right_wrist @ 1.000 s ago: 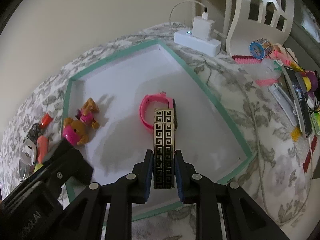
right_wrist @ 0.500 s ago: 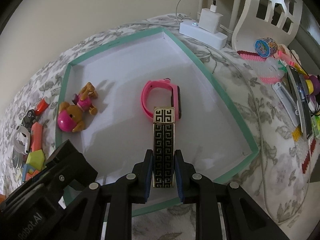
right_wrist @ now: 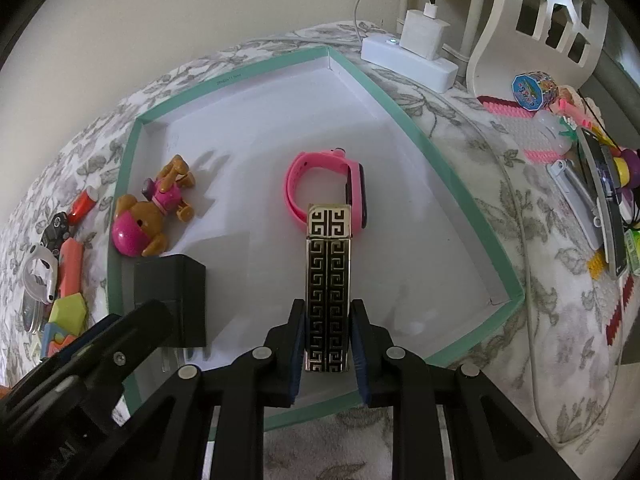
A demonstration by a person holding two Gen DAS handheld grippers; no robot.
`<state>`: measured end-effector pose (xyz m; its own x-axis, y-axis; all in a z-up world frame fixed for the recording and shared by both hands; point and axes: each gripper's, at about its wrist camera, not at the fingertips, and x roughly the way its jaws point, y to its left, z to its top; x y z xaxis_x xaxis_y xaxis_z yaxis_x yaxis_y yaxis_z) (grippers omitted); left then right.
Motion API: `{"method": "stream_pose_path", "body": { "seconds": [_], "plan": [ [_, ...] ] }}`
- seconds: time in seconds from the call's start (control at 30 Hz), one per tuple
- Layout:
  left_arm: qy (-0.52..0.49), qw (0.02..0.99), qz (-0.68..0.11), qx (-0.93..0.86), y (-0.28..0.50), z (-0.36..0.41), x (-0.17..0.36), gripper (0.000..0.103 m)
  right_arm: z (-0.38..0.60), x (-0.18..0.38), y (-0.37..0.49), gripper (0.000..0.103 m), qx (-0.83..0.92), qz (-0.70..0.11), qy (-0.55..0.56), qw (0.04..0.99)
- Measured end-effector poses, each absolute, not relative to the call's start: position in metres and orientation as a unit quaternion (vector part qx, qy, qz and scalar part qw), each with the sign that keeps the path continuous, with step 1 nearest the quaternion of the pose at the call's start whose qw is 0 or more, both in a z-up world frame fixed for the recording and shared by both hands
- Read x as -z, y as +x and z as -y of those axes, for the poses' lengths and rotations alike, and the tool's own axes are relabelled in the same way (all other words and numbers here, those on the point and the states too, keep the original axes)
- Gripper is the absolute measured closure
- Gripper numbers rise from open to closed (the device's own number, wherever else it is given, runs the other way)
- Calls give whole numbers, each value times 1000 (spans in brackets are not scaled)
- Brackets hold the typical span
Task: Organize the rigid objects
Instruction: 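Carry charger and harmonica over the tray with both tools, then lower charger and harmonica into the tray and open both tools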
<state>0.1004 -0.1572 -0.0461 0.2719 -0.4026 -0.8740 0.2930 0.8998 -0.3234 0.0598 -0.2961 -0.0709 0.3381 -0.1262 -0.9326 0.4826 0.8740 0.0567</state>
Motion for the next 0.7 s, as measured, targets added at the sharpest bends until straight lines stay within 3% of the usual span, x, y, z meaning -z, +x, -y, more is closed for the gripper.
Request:
{"method": "stream_pose_path", "body": {
  "seconds": [0.7],
  "plan": [
    [-64, 839, -520, 148, 108, 128, 23, 48, 287, 51, 61, 78, 170, -498, 159, 835]
  ]
}}
